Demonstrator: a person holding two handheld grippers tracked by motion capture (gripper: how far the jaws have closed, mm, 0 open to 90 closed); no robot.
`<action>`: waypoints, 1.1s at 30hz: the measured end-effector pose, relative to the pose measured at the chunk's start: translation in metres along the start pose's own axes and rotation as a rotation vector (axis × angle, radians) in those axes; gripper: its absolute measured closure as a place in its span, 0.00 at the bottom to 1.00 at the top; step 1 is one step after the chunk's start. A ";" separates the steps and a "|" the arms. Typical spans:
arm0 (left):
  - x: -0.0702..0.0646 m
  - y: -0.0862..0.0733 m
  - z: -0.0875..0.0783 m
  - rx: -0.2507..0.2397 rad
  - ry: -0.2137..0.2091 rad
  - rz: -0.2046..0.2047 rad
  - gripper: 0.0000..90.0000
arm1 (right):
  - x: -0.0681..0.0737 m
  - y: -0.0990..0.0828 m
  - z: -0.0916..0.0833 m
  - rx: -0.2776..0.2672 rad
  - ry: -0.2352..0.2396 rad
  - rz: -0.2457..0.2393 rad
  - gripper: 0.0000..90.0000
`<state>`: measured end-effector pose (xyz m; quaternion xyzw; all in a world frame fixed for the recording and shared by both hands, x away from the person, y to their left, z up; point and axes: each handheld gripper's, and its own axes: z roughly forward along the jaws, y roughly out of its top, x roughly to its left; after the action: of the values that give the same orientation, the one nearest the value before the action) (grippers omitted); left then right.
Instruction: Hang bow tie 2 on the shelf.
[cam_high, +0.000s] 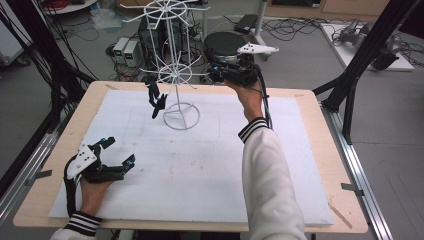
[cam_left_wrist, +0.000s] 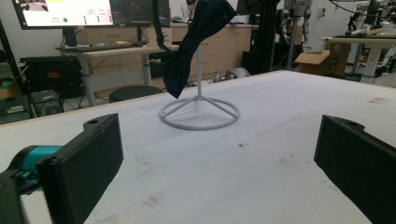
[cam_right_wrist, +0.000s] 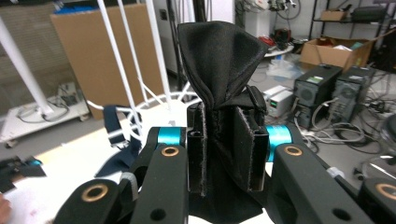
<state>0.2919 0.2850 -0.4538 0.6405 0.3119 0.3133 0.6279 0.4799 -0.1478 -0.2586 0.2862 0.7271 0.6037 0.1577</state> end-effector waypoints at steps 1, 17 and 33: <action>0.000 0.000 0.000 0.002 -0.001 0.003 0.02 | 0.001 0.001 0.001 0.002 0.000 -0.004 0.85; 0.000 0.000 0.000 -0.002 -0.001 0.000 0.02 | 0.010 -0.003 0.018 0.001 0.025 0.020 0.85; 0.000 0.000 0.000 -0.002 -0.002 0.000 0.02 | 0.019 -0.005 0.036 0.007 0.032 0.039 0.85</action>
<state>0.2920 0.2850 -0.4538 0.6401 0.3112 0.3130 0.6288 0.4846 -0.1089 -0.2694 0.2912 0.7260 0.6085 0.1335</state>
